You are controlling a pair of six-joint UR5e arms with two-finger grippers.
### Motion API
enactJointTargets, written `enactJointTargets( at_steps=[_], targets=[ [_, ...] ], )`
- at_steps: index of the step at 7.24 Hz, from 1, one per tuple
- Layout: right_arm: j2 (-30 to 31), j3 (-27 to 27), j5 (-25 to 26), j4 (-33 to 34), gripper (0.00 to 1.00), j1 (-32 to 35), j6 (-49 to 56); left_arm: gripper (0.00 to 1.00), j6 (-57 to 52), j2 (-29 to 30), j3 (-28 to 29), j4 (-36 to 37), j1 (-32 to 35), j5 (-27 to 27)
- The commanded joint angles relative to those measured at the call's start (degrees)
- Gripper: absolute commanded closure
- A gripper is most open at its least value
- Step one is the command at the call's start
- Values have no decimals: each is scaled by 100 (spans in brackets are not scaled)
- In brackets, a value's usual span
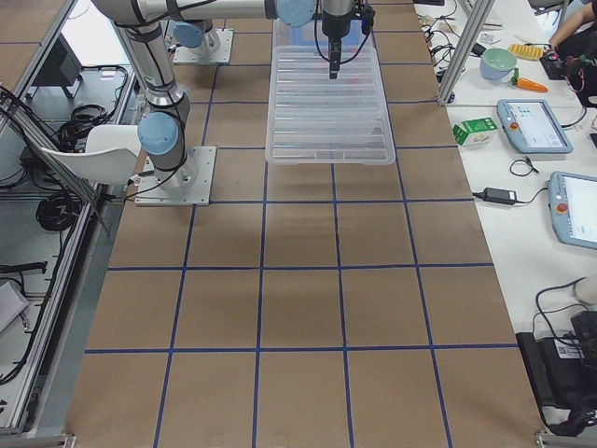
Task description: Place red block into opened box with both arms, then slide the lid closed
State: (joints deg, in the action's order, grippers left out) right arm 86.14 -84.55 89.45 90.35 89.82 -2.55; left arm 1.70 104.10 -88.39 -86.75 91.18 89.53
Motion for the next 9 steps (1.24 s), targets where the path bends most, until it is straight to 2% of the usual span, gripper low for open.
enactJointTargets(
  at_steps=[1, 3, 5, 9],
  targets=[
    [0, 0, 2, 0, 0, 0, 0, 0, -73, -485, 568, -754, 66, -58],
    [0, 0, 2, 0, 0, 0, 0, 0, 6, -1004, 376, -755, 120, -382],
    [-9, 0, 2, 0, 0, 0, 0, 0, -73, -1260, 25, -756, 111, -148],
    [-27, 9, -6, 17, 0, -87, 183, 0, -99, -1568, -73, -966, -29, -51]
  ],
)
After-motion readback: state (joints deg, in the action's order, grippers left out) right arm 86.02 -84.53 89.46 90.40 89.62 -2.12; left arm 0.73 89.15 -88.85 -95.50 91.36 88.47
